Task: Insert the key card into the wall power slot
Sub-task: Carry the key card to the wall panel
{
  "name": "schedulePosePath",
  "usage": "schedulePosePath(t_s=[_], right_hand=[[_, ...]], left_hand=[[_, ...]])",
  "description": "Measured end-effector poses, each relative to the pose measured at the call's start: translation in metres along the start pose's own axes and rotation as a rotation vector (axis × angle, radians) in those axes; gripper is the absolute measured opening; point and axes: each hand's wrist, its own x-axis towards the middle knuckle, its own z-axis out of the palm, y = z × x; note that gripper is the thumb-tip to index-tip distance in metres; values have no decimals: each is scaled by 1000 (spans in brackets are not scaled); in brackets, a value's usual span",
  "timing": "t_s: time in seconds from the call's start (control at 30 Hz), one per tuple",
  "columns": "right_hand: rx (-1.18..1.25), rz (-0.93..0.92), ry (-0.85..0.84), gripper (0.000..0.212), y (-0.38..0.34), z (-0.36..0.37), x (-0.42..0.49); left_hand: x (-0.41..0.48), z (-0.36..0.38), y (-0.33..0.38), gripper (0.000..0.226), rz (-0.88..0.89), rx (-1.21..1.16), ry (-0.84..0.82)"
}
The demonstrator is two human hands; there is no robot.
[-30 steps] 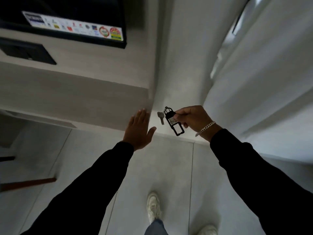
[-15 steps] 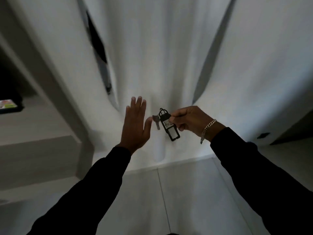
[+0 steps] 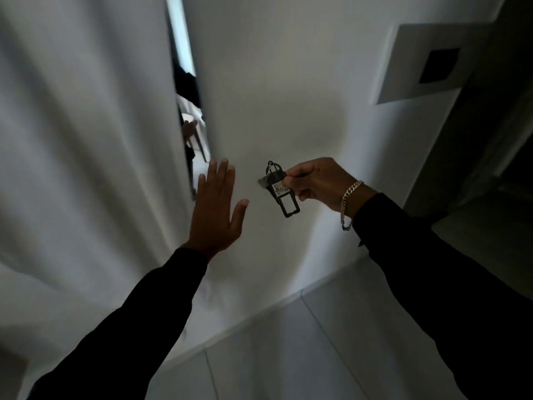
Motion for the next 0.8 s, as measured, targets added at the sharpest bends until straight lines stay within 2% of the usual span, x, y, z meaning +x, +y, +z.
schedulePosePath(t_s=[0.27,0.47,0.6,0.8], right_hand=[[-50,-85,161,8,14,-141,73],[-73,-103,324,15,19,-249,123],[-78,-140,372,10,28,-322,150],[-124,-235,373,17,44,-443,185]], left_hand=[[150,120,41,68,137,-70,110],[271,196,92,69,255,-106,126],[329,243,130,69,294,-114,124],[401,319,196,69,284,-57,186]])
